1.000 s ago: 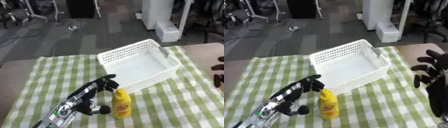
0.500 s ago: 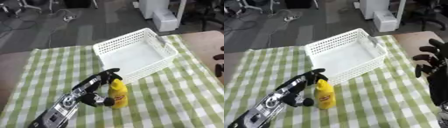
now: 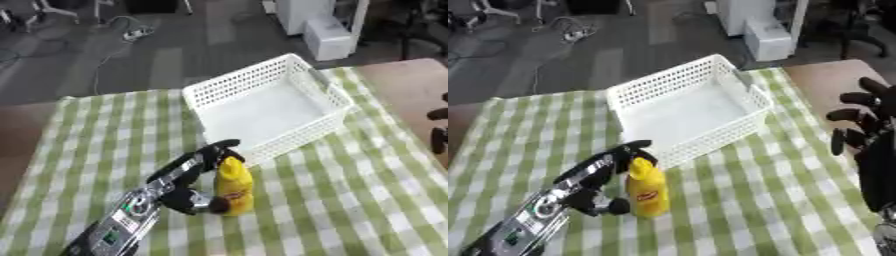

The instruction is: Pick up objects on the table and place them in the box.

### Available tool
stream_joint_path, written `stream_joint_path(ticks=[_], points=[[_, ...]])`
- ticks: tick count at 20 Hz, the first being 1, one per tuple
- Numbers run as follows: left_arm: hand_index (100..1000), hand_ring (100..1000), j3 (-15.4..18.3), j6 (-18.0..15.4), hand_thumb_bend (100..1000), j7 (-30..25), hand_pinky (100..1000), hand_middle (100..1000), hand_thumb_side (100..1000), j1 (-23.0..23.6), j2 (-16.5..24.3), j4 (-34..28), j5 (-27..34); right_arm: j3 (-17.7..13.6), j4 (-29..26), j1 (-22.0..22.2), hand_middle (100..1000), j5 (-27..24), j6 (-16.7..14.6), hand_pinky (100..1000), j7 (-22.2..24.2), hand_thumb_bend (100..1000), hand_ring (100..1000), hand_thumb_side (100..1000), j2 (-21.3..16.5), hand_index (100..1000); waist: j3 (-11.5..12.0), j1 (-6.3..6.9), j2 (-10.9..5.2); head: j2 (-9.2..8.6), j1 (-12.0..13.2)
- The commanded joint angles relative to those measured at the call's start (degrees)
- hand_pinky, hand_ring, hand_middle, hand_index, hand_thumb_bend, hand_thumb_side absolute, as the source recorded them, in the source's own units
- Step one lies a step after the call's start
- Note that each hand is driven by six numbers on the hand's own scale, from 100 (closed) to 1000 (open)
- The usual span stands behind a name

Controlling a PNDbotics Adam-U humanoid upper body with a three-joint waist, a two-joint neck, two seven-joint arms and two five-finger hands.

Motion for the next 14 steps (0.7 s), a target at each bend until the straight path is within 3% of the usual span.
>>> stream_joint_path(ticks=[1, 14], points=[[990, 814, 0.43, -0.5, 825, 0.03, 789, 743, 615, -0.88, -0.07, -0.06, -0.33, -0.58, -0.76, -1.07, 616, 0.32, -0.09, 222, -0.26, 640, 548, 581, -0.44, 788, -0.22, -0.32, -0.46, -0.53, 0.77], [988, 815, 1.16, -2.8, 840, -0.11, 800, 739, 622, -1.46, -1.74, 3.78, -1.04, -0.49, -0.76, -1.74, 614, 0.87, 0.25, 219, -0.21, 647, 547, 578, 0.37, 788, -1.82, -0.48, 1.22, -1.43, 1.63]])
